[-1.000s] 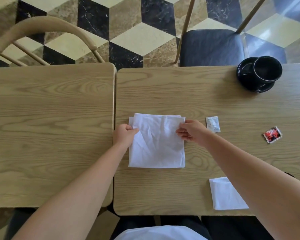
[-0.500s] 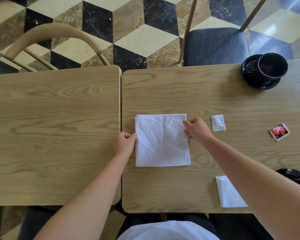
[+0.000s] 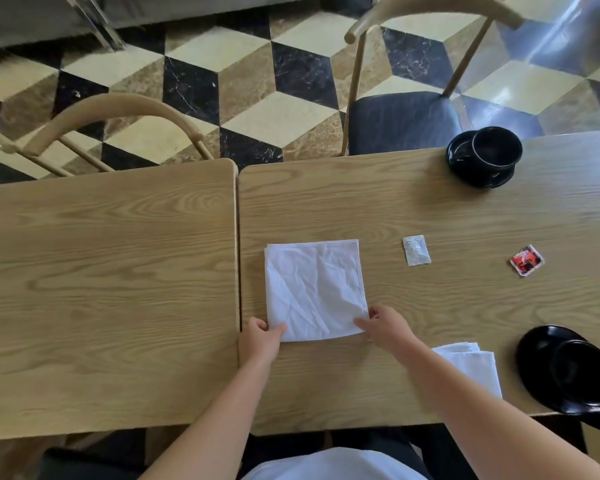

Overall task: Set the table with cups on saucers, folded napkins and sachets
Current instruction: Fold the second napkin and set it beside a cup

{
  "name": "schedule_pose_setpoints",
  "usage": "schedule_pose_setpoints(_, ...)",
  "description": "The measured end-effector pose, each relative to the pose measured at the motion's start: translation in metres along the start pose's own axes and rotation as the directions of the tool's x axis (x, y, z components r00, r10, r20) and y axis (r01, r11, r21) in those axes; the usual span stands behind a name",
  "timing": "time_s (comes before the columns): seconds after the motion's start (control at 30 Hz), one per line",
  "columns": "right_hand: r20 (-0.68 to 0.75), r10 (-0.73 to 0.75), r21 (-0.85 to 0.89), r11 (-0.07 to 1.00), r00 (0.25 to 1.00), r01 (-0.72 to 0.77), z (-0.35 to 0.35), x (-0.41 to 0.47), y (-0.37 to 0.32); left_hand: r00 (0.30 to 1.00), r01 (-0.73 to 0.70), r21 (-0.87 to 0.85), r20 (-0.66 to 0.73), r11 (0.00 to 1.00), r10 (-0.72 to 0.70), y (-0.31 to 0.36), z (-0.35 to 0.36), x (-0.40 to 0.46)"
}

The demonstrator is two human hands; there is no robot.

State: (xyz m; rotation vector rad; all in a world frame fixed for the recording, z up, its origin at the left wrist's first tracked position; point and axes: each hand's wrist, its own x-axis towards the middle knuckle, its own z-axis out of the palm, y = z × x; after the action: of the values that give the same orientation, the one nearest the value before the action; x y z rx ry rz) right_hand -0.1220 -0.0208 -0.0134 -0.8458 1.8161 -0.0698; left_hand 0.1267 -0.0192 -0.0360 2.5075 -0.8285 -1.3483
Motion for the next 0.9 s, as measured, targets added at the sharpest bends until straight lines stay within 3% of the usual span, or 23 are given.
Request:
schedule_pose_setpoints(0.1,0.005,0.005,0.003,1.000,1.000,-0.005,-0.004,-0.003,-0.001,0.998,0.046,-0.037,0.046,0.998,-0.045,-0.002,0.000,0.003)
schedule_pose_setpoints(0.27,0.152,0.095,0.106,0.988,0.984,-0.112,-0.005,-0.013,0.000,0.981,0.142,-0.133,0.149,0.981,-0.122,-0.005,-0.002,-0.007)
schedule_pose_setpoints(0.4,0.148,0.060,0.239,0.966,0.987,-0.095,-0.017,-0.024,-0.007,0.945,0.222,-0.375,0.309,0.900,-0.104,0.003,-0.016,-0.013)
schedule_pose_setpoints(0.5,0.074,0.007,0.324,0.945,0.997,-0.031,-0.034,-0.035,-0.021,0.958,0.167,-0.502,0.286,0.849,-0.020,0.025,-0.035,-0.021)
schedule_pose_setpoints(0.63,-0.009,-0.076,0.453,0.888,0.997,0.072,-0.056,-0.052,-0.053,0.977,-0.008,-0.609,0.164,0.793,0.136,0.068,-0.057,-0.037)
schedule_pose_setpoints(0.8,-0.082,-0.195,0.523,0.826,0.977,0.209,-0.077,-0.078,-0.094,0.952,-0.136,-0.630,0.131,0.764,0.277,0.113,-0.087,-0.056)
schedule_pose_setpoints(0.9,-0.094,-0.224,0.496,0.834,0.970,0.241,-0.089,-0.091,-0.111,0.946,-0.215,-0.564,0.082,0.797,0.313,0.130,-0.105,-0.059)
